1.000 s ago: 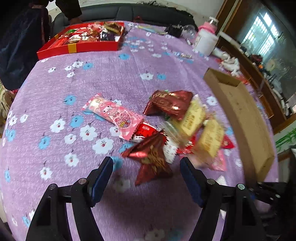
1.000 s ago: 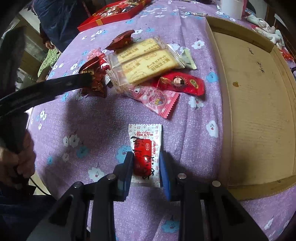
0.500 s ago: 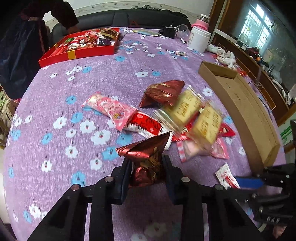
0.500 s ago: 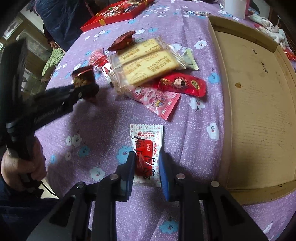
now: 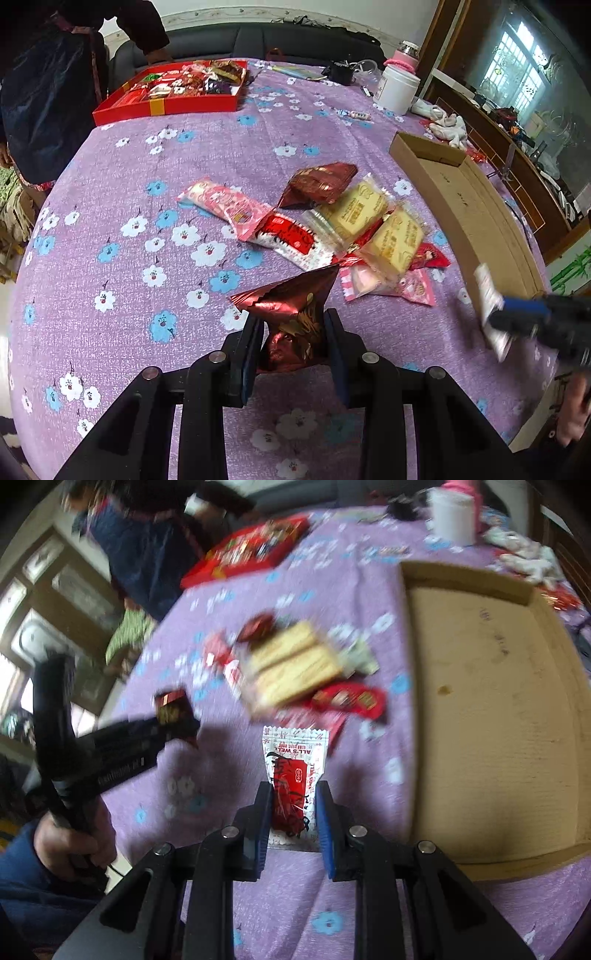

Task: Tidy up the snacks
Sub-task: 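Grasp the red foil candy with the left gripper while right carries packet toward tray, then lower both held snacks into the cardboard tray and open both grippers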

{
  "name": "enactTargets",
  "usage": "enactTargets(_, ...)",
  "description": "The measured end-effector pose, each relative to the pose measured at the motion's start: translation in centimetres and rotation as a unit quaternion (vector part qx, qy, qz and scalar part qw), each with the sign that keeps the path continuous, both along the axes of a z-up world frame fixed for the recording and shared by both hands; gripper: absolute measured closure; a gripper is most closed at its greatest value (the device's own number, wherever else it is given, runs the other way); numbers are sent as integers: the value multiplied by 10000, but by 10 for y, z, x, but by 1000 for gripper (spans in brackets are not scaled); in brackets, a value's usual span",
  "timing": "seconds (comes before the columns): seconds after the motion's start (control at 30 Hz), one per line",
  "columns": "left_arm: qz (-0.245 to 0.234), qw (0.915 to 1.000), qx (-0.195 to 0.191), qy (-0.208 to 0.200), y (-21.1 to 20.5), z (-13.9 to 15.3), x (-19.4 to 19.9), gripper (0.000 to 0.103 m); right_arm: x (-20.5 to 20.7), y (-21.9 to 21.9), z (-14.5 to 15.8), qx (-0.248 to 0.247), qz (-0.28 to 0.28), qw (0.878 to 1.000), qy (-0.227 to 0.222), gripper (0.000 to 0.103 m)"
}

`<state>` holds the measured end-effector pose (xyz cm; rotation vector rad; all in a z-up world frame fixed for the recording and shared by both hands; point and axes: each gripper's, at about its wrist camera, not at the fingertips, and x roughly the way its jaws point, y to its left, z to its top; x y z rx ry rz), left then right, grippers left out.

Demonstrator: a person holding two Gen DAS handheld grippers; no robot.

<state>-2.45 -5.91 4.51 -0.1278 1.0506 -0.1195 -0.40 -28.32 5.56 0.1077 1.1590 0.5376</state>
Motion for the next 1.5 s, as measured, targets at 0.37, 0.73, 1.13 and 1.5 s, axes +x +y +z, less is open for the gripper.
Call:
enactTargets(0.37,-298,9993,89,-228,-32,22,5,69,19,-91,-31,-387,-1312,9904,178,81)
enactTargets(0.73,-807,9961,46,-344,-80,38,20,69,-25,-101,-40,-348,-1095,9921,498,81)
enactTargets(1.13,-1354,9898,-47,-434,-145,61,62,69,18,-130,8,-266,-1167,9927,147,81)
enactTargets(1.5,-1592,9871,-88,-115,-217,45,130,69,110,-147,1,-315,-1418,9888,329,81)
